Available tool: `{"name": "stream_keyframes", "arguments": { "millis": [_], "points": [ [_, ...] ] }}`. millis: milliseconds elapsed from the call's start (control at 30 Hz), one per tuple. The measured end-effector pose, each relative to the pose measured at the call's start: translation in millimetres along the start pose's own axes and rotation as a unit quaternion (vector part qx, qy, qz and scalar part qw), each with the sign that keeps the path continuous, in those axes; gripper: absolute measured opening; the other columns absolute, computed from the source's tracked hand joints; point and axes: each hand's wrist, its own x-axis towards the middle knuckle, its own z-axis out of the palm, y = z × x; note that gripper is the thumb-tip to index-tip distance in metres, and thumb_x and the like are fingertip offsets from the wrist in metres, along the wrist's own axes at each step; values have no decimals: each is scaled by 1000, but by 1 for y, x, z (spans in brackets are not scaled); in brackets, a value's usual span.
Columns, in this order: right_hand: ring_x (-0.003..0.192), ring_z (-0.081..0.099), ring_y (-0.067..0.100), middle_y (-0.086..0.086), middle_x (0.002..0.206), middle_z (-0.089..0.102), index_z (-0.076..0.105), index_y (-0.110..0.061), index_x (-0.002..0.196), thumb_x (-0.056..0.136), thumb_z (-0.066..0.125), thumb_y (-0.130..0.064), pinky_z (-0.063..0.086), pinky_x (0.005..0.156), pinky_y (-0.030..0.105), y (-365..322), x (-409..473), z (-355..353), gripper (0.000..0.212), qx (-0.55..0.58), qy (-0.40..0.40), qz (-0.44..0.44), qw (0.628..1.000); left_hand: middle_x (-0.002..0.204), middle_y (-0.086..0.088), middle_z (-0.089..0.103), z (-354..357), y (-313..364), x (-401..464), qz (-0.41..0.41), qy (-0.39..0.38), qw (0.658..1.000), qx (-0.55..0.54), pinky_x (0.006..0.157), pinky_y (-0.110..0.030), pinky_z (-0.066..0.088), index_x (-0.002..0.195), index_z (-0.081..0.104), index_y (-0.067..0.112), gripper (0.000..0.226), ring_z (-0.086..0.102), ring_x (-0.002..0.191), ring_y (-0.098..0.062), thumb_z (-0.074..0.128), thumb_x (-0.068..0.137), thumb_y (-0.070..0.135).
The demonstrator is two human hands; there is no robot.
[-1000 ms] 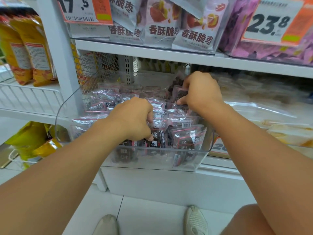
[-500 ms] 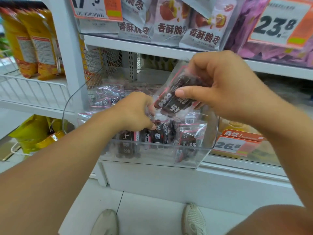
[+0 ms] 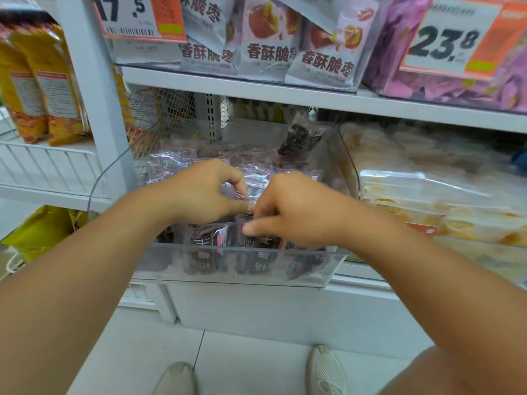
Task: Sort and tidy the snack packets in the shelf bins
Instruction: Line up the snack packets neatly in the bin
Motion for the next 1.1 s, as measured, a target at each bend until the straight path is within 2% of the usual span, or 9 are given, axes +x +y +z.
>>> {"name": "stream_keyframes", "arguments": {
  "millis": [133,233,300,400,567,667,767,933,1100],
  "points": [
    [80,60,21,8,86,65,70,-13,90,96,60,-41,49,71,33,30,8,-15,30,-6,263,77,962,109,14,66,-5,15,-15,-23,-58,998,0,95,-42,49,85,68,32,65,61,105,-10,58,58,91],
    [139,30,37,16,152,32,34,-15,149,96,59,-41,36,109,47,53,28,-8,65,-90,205,172,959,110,10,60,0,23,-20,-7,-78,995,64,87,-41,52,93,57,34,74,58,101,-14,67,45,89],
    [152,0,36,12,166,0,6,-16,159,95,59,-43,22,119,53,61,43,-6,87,-77,173,207,960,105,7,57,5,25,-17,1,-63,992,105,84,-41,52,94,54,30,66,56,95,-16,73,54,78],
    [150,11,37,15,165,6,5,-13,158,94,60,-43,30,116,54,74,64,-9,89,-65,170,243,953,107,4,58,8,24,-13,9,-55,992,116,84,-40,51,91,52,30,53,55,96,-17,79,64,66],
    [117,54,39,19,135,50,58,-7,125,95,62,-25,46,81,39,73,75,-11,35,-130,168,265,941,118,-2,63,8,22,-6,-8,-65,991,118,87,-44,53,89,52,30,50,63,100,-22,81,65,63],
    [99,62,39,16,113,63,60,-10,113,93,59,-7,42,69,38,58,58,-12,19,-157,211,201,944,123,-2,62,8,22,-5,-11,-65,991,120,93,-47,51,89,52,31,50,59,111,-25,81,65,64],
    [82,57,37,10,96,60,50,-18,104,95,63,-18,38,66,38,30,30,-22,15,-186,259,130,939,118,-1,62,7,21,-6,-13,-61,991,120,82,-41,53,90,52,30,49,62,92,-19,81,67,63],
    [73,50,13,-12,80,56,57,-18,99,90,69,-36,38,66,33,-2,-31,-43,23,-21,245,-15,969,89,6,60,8,15,-10,4,-36,995,97,67,-30,48,101,57,27,49,58,76,-11,80,72,59],
    [82,71,24,5,92,74,64,-16,107,89,72,-34,59,72,47,31,-34,-38,27,168,89,-50,981,118,4,63,11,9,-11,27,-24,998,54,88,-37,51,126,52,33,64,60,102,-17,81,73,55]
  ]
}}
